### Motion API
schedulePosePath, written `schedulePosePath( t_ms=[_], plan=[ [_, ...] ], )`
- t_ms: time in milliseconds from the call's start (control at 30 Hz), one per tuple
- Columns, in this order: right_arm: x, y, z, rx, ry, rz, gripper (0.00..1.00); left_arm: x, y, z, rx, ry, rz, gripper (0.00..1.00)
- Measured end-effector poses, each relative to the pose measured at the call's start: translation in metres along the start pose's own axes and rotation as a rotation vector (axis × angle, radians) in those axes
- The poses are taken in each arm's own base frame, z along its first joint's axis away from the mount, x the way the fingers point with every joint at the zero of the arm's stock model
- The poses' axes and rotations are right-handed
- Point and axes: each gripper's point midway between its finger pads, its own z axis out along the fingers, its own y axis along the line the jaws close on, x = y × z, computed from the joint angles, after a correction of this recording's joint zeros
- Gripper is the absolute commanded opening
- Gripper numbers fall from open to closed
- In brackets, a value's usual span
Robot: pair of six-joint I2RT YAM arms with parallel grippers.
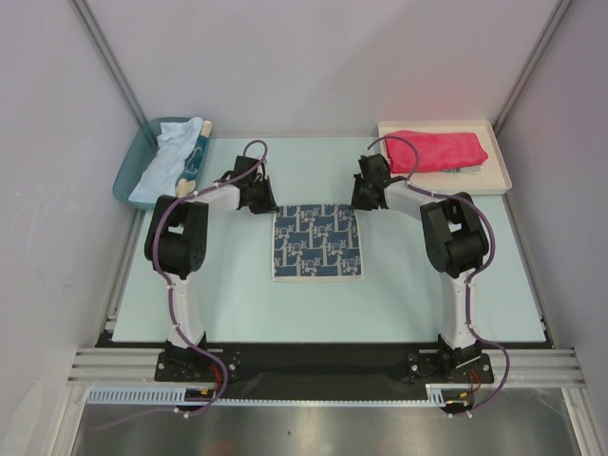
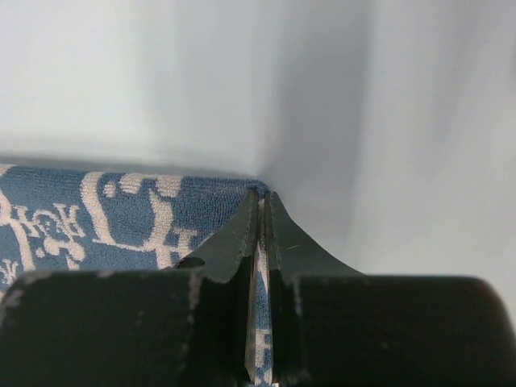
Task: Fold and stack the towels
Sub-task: Fold the towel
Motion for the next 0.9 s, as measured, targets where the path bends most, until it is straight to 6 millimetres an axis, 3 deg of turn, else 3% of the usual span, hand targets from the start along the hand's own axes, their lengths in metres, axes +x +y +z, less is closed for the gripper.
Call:
schedulePosePath(
  t_ms=[300, 600, 767, 900],
  plan=[
    [-0.003, -0.007, -0.004, -0.012, -0.031, 0.015, 0.0, -0.007, -0.001, -0.004, 0.061, -0.066, -0.035, 0.0],
    [-0.02, -0.002, -0.048, -0.077, -0.164, 0.022, 0.0, -0.021, -0.025, -0.045, 0.177, -0.218, -0.057, 0.0],
    [-0.03, 0.007, -0.071, -0.125, -0.228, 0.026, 0.0, -0.015, -0.03, -0.062, 0.216, -0.266, -0.091, 0.0],
    [-0.019, 0.006, -0.08, -0.14, -0.227, 0.029, 0.0, 0.0, -0.028, -0.069, 0.23, -0.27, -0.117, 0.0]
  ],
)
